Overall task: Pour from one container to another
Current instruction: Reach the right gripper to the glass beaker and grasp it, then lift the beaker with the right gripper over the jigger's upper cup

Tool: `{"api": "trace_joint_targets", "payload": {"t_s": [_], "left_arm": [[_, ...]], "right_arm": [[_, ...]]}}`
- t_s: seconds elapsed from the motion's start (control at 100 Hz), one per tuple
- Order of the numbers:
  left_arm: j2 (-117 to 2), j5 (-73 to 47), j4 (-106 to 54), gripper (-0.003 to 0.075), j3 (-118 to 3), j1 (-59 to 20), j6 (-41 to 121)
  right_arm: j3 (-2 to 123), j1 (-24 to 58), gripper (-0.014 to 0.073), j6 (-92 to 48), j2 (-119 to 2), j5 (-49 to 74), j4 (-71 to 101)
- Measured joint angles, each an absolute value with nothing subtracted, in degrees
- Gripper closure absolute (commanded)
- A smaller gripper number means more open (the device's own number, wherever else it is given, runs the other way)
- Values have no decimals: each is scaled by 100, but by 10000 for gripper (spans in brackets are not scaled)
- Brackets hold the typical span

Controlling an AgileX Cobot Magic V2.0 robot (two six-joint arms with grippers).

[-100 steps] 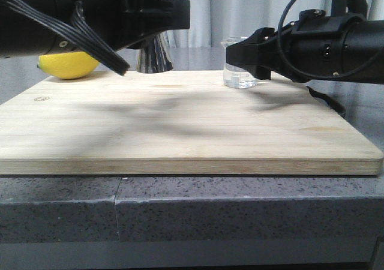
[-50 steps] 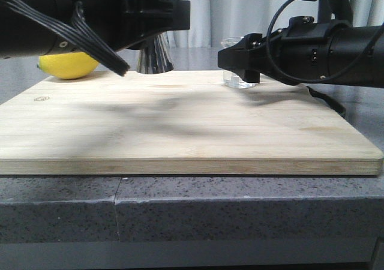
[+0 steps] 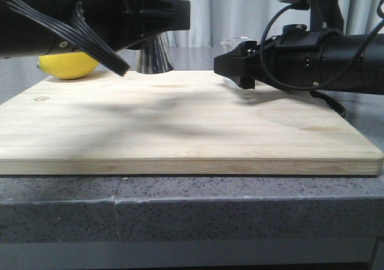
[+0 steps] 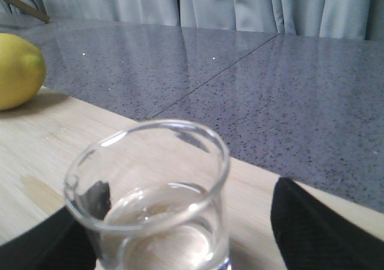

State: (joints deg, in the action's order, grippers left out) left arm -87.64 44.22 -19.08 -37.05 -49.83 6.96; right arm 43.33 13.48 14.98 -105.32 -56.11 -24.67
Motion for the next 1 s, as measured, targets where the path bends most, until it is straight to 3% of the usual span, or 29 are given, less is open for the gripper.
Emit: {"api": "trace_joint_targets", "payload": {"t_s": [0.37,0.71,1.0], "left_arm": [[-8764,4422,-1908,739,-3705,-4983,696],[-8764,4422,-1908,739,-3705,-4983,696],[-8764,4422,-1908,739,-3705,-4983,696]], "right_arm": [[4333,1348,89,1498,-10532,-5625,-2480],[4333,1348,299,1498,-10532,-5673,-2864],[4333,1348,360,1498,-10532,-5730,-3002]]}}
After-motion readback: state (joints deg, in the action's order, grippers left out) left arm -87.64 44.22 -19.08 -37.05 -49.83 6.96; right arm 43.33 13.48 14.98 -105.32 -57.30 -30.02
